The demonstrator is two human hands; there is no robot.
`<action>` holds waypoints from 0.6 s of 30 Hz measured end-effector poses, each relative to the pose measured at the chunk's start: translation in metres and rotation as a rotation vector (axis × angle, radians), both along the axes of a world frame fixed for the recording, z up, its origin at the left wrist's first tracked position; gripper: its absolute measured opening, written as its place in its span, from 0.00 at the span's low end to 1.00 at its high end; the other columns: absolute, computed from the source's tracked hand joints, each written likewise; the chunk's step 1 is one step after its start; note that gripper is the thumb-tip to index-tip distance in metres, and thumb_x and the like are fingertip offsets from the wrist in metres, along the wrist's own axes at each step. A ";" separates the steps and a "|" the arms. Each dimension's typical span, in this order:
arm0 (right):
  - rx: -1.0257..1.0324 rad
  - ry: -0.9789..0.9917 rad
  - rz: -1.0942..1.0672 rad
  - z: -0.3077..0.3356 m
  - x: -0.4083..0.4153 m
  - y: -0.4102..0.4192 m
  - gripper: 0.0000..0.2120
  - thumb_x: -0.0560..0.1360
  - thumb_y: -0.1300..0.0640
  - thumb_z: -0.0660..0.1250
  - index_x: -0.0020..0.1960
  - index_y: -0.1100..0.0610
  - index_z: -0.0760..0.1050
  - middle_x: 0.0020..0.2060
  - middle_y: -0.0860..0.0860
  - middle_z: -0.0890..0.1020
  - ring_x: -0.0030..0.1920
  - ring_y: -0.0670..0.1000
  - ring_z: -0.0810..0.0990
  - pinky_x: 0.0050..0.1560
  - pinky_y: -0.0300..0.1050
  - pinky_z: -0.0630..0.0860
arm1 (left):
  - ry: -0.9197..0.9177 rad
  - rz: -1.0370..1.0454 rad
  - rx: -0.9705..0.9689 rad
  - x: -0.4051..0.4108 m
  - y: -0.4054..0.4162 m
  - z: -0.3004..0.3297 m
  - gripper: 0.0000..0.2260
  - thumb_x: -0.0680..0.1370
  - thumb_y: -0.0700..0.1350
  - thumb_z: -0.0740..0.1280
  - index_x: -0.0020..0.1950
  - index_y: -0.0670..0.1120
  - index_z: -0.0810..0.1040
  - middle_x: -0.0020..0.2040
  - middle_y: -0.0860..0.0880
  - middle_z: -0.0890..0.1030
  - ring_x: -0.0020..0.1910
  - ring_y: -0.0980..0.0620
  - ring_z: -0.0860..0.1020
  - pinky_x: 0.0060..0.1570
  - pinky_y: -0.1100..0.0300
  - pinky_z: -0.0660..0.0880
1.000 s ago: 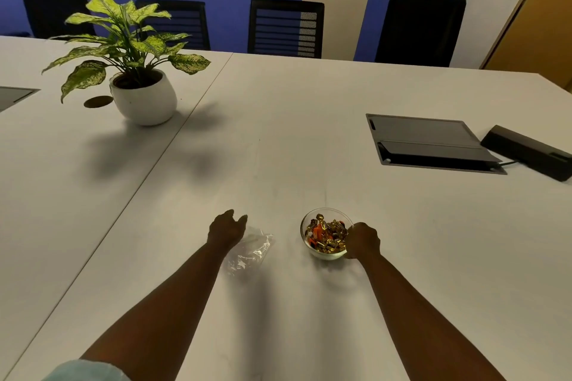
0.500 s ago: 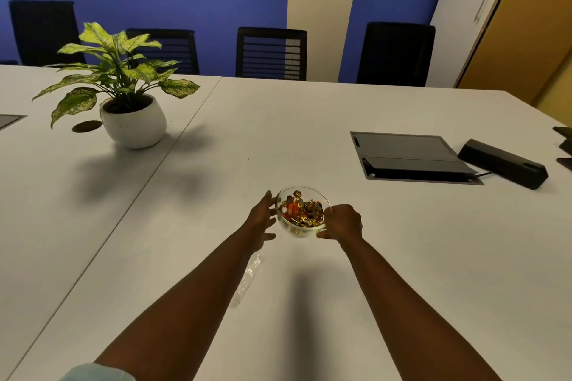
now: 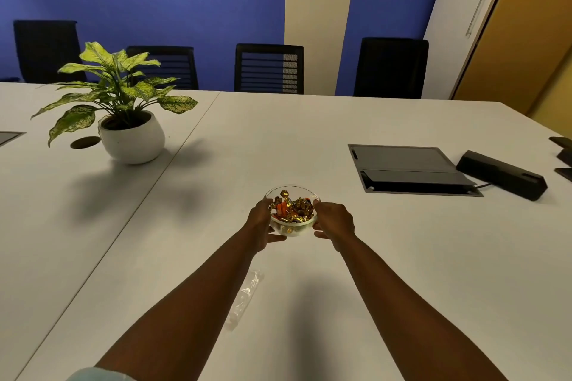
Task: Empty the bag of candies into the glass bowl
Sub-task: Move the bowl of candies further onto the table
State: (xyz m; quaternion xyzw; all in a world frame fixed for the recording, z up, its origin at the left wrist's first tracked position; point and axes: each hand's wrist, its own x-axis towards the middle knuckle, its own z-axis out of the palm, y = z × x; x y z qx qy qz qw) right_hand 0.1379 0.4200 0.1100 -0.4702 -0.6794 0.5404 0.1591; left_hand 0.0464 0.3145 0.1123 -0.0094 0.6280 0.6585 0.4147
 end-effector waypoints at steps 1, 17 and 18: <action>-0.024 0.032 -0.009 0.000 -0.002 0.000 0.17 0.78 0.49 0.61 0.56 0.61 0.79 0.40 0.56 0.80 0.45 0.59 0.84 0.49 0.53 0.83 | 0.001 0.005 0.002 -0.002 0.002 0.001 0.17 0.81 0.47 0.54 0.66 0.42 0.69 0.66 0.36 0.73 0.52 0.40 0.73 0.56 0.43 0.73; -0.109 0.127 -0.086 0.001 -0.050 0.031 0.16 0.79 0.55 0.58 0.61 0.62 0.77 0.58 0.61 0.80 0.53 0.62 0.82 0.51 0.55 0.82 | 0.004 0.004 -0.005 -0.053 0.047 -0.001 0.17 0.80 0.48 0.54 0.65 0.43 0.71 0.62 0.40 0.75 0.62 0.37 0.74 0.58 0.44 0.72; -0.108 0.125 -0.088 0.000 -0.054 0.035 0.16 0.79 0.55 0.58 0.60 0.63 0.77 0.58 0.61 0.80 0.53 0.62 0.82 0.51 0.56 0.82 | 0.003 0.003 -0.002 -0.057 0.051 -0.002 0.17 0.80 0.48 0.54 0.65 0.43 0.71 0.59 0.41 0.75 0.61 0.37 0.74 0.58 0.44 0.72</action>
